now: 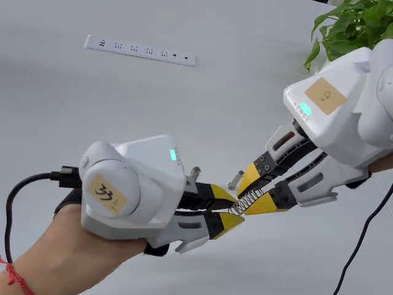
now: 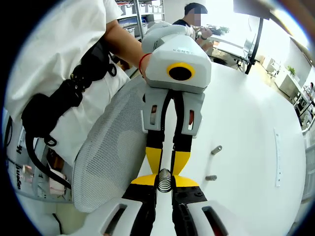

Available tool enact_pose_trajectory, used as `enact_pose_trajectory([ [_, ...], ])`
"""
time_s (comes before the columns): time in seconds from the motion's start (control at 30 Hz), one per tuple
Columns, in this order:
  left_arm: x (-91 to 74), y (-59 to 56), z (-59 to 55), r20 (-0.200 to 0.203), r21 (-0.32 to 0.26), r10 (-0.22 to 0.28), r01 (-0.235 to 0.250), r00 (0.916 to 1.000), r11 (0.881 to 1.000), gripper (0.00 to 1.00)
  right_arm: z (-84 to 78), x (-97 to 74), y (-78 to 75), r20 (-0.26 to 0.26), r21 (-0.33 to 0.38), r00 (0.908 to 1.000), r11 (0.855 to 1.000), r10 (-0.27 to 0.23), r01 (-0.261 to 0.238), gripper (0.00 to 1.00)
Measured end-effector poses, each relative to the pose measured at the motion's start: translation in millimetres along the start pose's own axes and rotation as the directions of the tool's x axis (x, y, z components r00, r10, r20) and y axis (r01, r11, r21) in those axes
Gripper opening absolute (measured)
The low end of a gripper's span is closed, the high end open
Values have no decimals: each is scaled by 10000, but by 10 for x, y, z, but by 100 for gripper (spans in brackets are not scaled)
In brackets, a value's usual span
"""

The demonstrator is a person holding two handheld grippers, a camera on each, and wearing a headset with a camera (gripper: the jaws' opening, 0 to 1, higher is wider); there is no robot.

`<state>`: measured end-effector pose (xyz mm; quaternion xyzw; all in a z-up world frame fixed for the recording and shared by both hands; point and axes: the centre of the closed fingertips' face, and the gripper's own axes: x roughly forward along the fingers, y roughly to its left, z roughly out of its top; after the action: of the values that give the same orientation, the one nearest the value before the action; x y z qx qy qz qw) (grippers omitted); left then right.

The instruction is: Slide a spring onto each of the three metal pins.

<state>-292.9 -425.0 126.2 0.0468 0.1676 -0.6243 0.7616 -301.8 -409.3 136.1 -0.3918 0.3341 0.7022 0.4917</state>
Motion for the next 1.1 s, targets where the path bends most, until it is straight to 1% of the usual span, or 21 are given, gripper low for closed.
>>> enact_pose_trajectory([
  [0.4, -29, -11, -23, 110, 50, -49, 49, 9999, 10000, 7, 24, 13, -4, 116, 201, 9999, 9998, -25, 23, 7],
  [0.57, -56, -3, -62, 7, 47, -7, 7, 10000, 10000, 7, 35, -15, -7, 252, 346, 9996, 9993, -116, 107, 7],
  [0.8, -162, 73, -89, 61, -25, 287, -286, 9996, 9996, 10, 11, -99, -46, 484, 648, 9980, 9972, -405, 373, 7],
  [0.97, -287, 157, -124, 102, -142, 640, -639, 9979, 9979, 16, -45, -162, -86, 593, 951, 9955, 9931, -738, 680, 7],
  [1.1, -413, 233, -193, 22, -112, 1027, -1027, 9947, 9946, 22, -99, -208, -128, 635, 1212, 9927, 9882, -1021, 939, 7],
])
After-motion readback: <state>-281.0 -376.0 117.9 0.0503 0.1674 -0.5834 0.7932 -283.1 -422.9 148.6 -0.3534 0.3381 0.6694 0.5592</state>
